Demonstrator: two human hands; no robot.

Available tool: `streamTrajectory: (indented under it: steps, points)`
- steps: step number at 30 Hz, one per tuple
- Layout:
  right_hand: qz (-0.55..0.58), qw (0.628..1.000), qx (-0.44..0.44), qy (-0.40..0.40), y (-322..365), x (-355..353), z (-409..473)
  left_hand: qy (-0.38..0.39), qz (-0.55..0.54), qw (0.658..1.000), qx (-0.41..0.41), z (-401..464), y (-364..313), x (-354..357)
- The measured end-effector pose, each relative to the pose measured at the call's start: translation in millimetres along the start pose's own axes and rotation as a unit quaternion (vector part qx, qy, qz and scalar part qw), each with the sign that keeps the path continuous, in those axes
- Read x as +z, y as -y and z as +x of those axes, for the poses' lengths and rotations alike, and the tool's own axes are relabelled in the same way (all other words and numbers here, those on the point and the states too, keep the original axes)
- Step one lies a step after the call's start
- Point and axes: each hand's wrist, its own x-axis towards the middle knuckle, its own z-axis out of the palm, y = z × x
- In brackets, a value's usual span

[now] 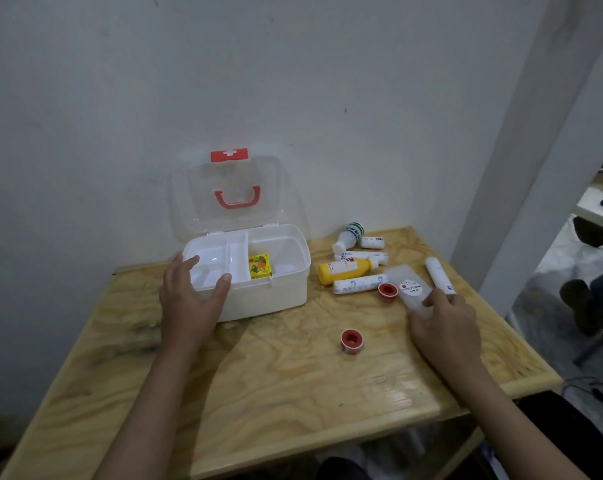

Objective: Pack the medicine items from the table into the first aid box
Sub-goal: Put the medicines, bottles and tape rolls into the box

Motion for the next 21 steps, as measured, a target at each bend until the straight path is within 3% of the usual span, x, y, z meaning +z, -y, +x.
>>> streamTrajectory:
  steps: [12,21]
  points:
    - [0.128,0.983,-0.089,-0.097,-4,-35,-13,0.004,0.005,1.000,0.001,-3,-1,2]
    - [0.278,0.932,-0.225,-0.052,64,-53,11,0.026,-0.002,1.000,-0.007,-8,1,13]
